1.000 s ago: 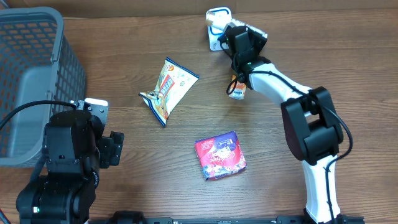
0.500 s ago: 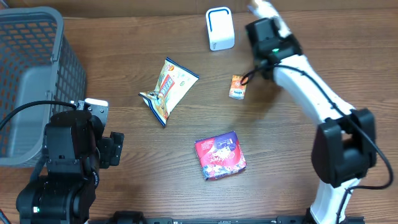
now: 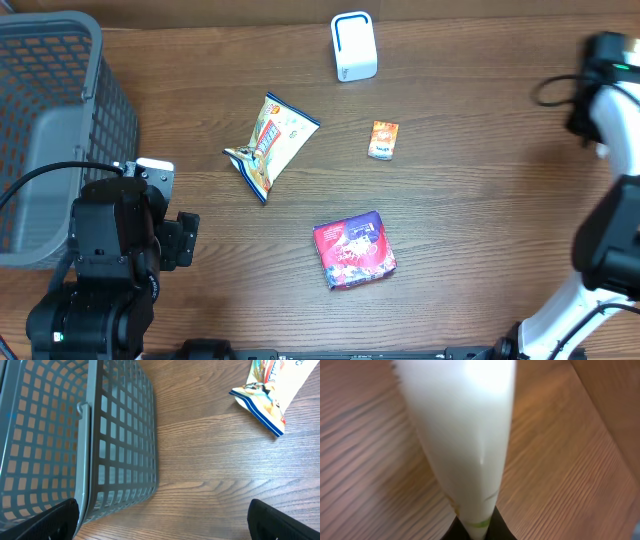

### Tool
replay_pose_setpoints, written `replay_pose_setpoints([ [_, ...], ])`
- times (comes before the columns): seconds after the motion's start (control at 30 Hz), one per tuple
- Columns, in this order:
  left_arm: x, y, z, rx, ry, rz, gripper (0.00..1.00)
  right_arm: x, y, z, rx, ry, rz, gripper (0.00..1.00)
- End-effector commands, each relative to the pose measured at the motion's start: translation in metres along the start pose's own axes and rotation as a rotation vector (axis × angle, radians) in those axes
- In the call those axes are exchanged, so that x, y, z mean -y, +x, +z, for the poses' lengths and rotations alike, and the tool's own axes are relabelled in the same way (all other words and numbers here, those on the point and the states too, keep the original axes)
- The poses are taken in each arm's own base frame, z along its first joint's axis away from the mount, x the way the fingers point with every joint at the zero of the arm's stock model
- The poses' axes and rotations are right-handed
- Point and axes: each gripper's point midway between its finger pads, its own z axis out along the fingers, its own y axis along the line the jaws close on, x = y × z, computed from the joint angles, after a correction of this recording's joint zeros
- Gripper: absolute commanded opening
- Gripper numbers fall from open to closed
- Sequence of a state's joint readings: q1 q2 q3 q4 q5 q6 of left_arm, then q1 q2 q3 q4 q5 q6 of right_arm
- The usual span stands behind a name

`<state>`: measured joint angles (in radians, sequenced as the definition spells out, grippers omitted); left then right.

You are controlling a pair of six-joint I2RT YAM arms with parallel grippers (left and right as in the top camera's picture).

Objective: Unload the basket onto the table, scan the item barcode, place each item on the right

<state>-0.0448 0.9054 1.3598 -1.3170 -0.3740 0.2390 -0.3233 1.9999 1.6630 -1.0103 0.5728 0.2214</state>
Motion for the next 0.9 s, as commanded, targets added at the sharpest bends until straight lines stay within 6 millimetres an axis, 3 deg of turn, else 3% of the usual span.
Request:
replay_pose_setpoints([
  [0.0,0.000,0.000,-0.001,0.003,0.004,-0.006,1.00,0.034,-0.003,0.013,-0.032,-0.060,0.163,0.04],
  [0.2,0.000,0.000,-0.001,0.003,0.004,-0.006,1.00,0.066,0.023,0.062,-0.134,-0.131,0.300,0.04],
  [0.43,0.000,0.000,-0.001,0.003,0.004,-0.005,1.00,0.065,0.044,0.086,-0.149,-0.132,0.322,0.05],
  [0.47,0.000,0.000,-0.001,0.003,0.004,-0.006,1.00,0.064,0.045,0.087,-0.151,-0.132,0.321,0.14],
  [0.5,0.000,0.000,-0.001,0.003,0.004,-0.006,1.00,0.063,0.045,0.087,-0.151,-0.136,0.321,0.35],
  [0.53,0.000,0.000,-0.001,0.003,0.004,-0.006,1.00,0.063,0.043,0.087,-0.145,-0.141,0.324,0.64],
  [0.57,0.000,0.000,-0.001,0.003,0.004,-0.006,1.00,0.063,0.040,0.086,-0.138,-0.142,0.327,0.82],
  [0.6,0.000,0.000,-0.001,0.003,0.004,-0.006,1.00,0.063,0.039,0.086,-0.135,-0.143,0.328,0.93],
  [0.63,0.000,0.000,-0.001,0.003,0.004,-0.006,1.00,0.064,0.037,0.084,-0.132,-0.144,0.329,1.00],
  [0.87,0.000,0.000,-0.001,0.003,0.004,-0.006,1.00,0.069,0.009,0.060,-0.094,-0.187,0.341,1.00],
])
